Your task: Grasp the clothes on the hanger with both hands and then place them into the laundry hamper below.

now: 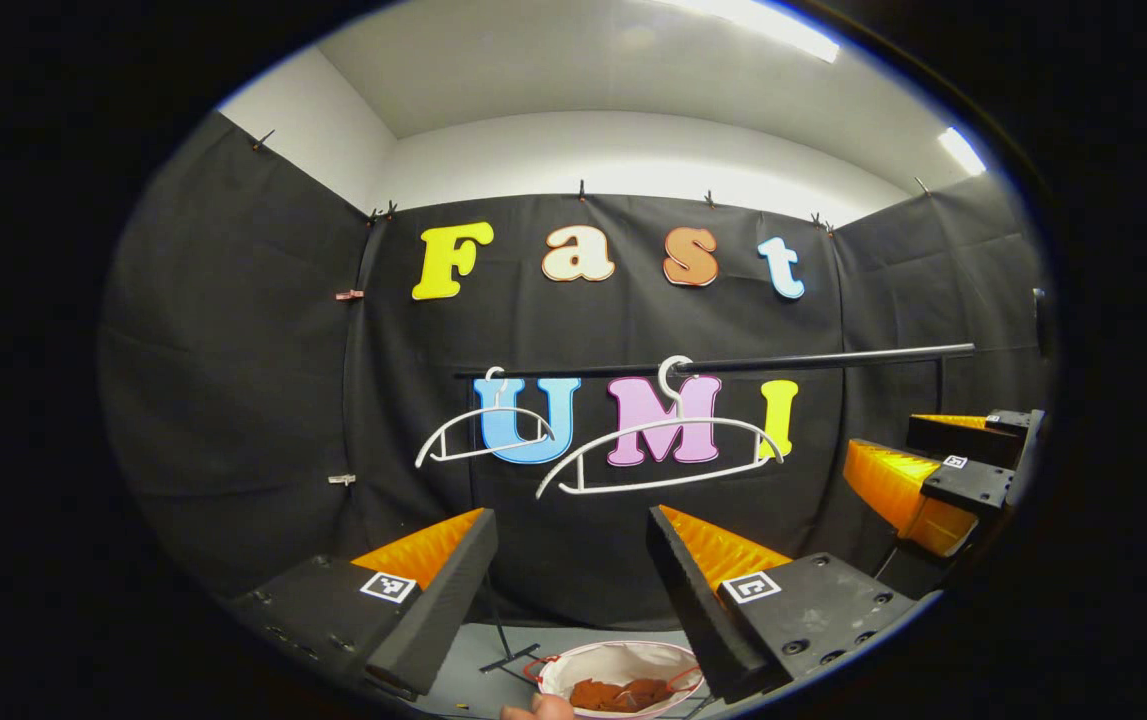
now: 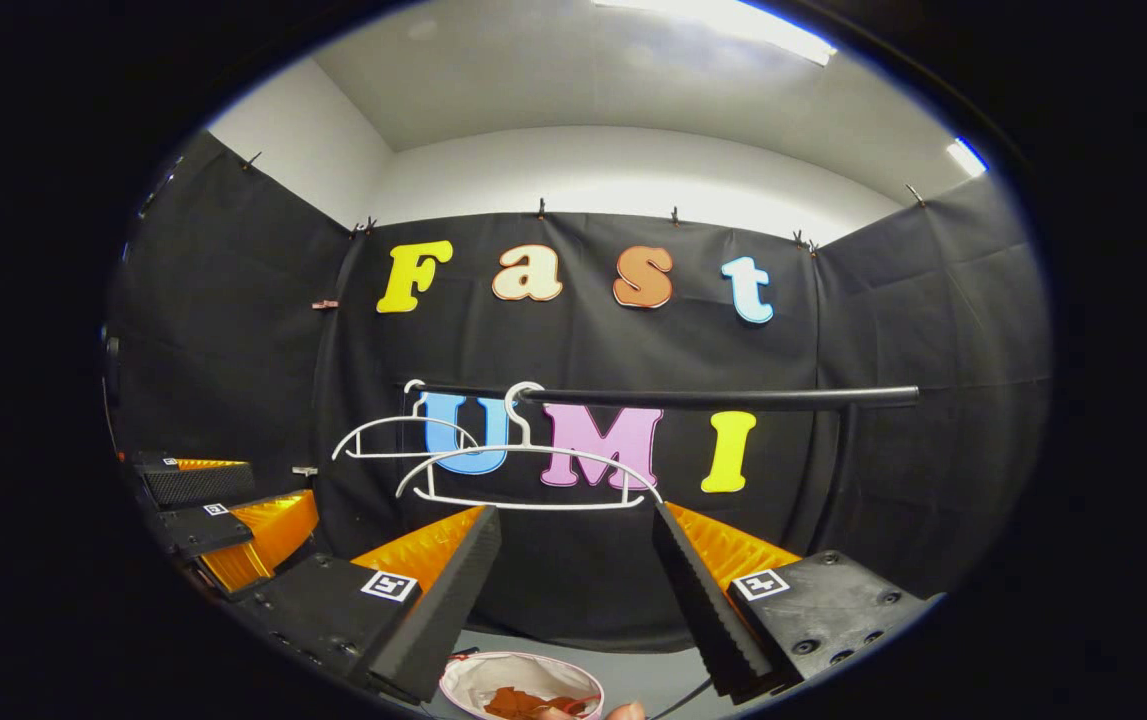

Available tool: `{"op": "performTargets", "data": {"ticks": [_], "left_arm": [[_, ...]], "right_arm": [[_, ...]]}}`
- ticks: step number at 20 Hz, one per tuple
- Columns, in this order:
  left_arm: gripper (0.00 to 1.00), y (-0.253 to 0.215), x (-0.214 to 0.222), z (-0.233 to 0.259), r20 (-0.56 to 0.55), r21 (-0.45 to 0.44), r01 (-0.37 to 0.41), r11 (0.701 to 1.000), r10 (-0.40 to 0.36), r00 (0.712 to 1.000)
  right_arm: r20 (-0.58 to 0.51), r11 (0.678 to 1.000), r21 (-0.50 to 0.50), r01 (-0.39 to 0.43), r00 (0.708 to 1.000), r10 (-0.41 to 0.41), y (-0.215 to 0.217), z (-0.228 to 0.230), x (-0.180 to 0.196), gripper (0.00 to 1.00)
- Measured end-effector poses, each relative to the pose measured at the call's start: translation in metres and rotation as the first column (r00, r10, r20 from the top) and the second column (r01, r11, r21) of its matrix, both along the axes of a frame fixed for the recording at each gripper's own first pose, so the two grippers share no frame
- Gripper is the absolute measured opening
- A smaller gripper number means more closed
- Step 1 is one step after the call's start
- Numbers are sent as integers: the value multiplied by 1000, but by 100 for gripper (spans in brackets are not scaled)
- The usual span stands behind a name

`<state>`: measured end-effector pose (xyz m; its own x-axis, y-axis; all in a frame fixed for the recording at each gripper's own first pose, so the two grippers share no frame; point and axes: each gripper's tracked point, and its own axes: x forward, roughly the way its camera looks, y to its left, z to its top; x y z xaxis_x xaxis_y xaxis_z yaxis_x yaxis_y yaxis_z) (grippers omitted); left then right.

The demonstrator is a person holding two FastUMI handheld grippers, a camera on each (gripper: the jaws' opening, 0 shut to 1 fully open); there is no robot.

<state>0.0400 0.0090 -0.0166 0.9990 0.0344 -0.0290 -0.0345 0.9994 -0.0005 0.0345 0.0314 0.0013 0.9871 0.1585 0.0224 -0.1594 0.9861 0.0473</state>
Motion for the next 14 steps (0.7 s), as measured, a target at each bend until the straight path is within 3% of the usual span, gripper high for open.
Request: {"op": "performTargets", "data": {"ticks": [14], "left_arm": [[95, 3, 0, 2, 4, 4, -9, 1000, 9, 1000]], "right_arm": [[-7, 1000, 2, -2, 1000, 2, -1, -2, 1, 99]]}}
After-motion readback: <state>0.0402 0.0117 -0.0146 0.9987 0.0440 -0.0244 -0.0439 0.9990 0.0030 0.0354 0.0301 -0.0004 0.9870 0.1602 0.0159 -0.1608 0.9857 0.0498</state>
